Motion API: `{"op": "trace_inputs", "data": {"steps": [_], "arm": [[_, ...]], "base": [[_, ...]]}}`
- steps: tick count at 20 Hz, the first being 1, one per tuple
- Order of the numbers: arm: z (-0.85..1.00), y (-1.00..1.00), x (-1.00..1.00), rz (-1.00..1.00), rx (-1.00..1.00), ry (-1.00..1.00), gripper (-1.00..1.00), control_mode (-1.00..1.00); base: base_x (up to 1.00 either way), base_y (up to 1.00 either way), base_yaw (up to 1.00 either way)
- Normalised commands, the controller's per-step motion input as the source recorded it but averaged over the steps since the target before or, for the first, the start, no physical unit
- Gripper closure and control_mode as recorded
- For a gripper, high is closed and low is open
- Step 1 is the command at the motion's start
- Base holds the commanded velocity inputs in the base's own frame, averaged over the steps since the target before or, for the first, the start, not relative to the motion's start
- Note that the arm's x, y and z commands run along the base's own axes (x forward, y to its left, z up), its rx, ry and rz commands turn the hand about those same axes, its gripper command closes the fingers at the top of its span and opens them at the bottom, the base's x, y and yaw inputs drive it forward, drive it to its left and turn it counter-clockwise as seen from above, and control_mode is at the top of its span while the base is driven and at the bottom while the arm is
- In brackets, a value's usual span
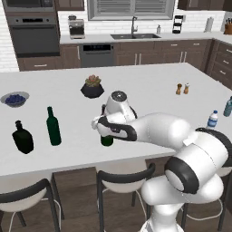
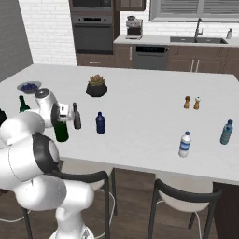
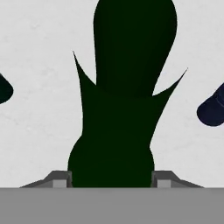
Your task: Move the plastic bottles in the middle to the plastics group, and the glass bottles in the middle to the glass group.
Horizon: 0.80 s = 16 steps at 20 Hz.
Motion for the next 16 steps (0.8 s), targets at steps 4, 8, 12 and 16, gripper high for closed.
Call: {"op": "trace_inputs", "data": {"steps": [4,8,12,16], "arm": [[0.0,0.66,0.2,0.07,0.0,0.0,1.0,-1.0],[0.0,0.4,0.46,0.01,0.0,0.0,1.0,-1.0],[-0.04,0.37,0.46,0.0,0.0,0.0,1.0,-1.0],[-0.01,0.49,0.17,0.02,0.0,0.0,1.0,-1.0]], "base": [[0.0,0.0,0.0],[0.0,0.0,0.0],[0.0,0.0,0.0],[0.0,0.0,0.0]]}}
